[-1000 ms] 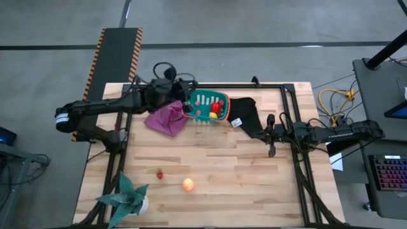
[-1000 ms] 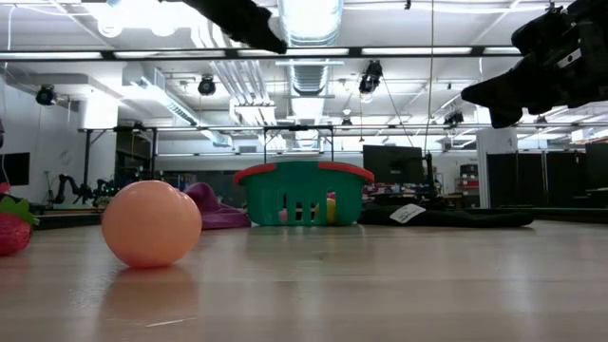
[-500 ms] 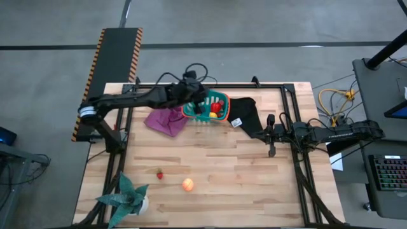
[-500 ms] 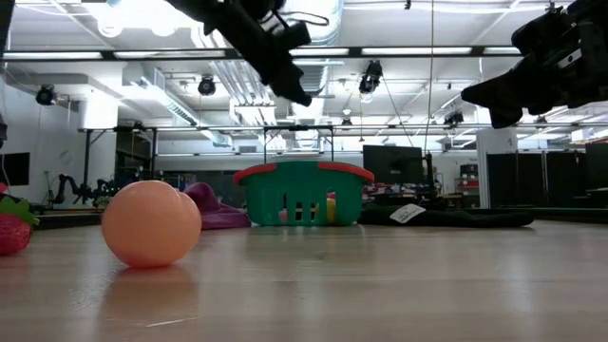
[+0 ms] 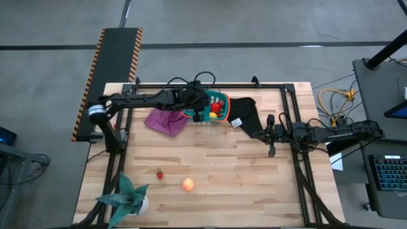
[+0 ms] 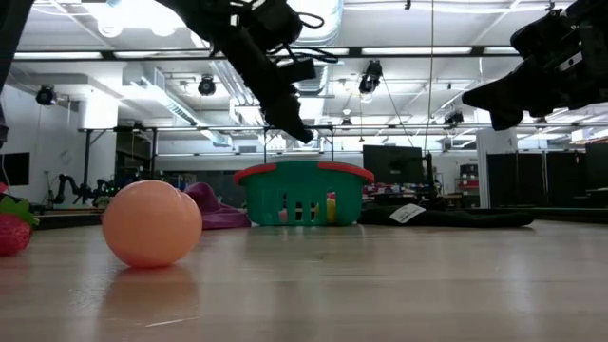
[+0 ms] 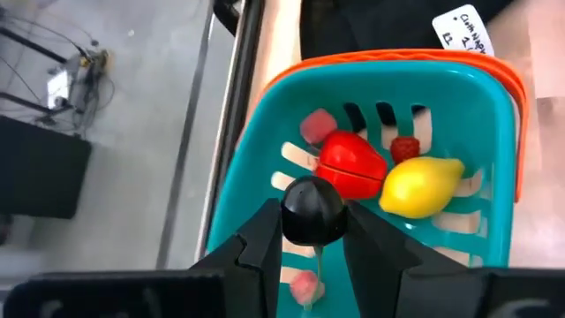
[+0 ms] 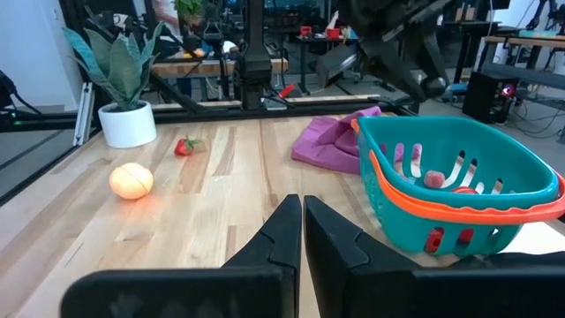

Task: Pick and placing Produce into tupperware
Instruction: Put the black cherry into the blue bin

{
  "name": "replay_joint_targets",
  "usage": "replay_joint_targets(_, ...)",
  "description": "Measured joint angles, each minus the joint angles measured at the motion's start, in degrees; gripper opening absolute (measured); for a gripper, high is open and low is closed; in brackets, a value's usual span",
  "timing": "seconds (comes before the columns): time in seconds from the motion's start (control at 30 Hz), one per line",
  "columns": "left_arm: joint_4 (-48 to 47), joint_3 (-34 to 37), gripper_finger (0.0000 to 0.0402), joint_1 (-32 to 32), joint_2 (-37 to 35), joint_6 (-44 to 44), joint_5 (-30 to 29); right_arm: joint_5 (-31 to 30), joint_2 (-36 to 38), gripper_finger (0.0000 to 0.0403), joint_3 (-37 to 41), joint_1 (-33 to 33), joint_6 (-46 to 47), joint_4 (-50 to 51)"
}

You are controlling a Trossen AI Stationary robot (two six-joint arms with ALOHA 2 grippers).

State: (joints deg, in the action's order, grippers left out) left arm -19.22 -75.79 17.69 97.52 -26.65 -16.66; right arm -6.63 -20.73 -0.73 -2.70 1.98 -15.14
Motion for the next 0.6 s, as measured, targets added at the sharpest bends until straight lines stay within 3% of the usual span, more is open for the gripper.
replay_joint_targets(0.6,-2.6,0.3,0.008,3.0,4.9,0.9,2.9,0.0,0.0,0.0009,0.0,0.0,0.6,0.3)
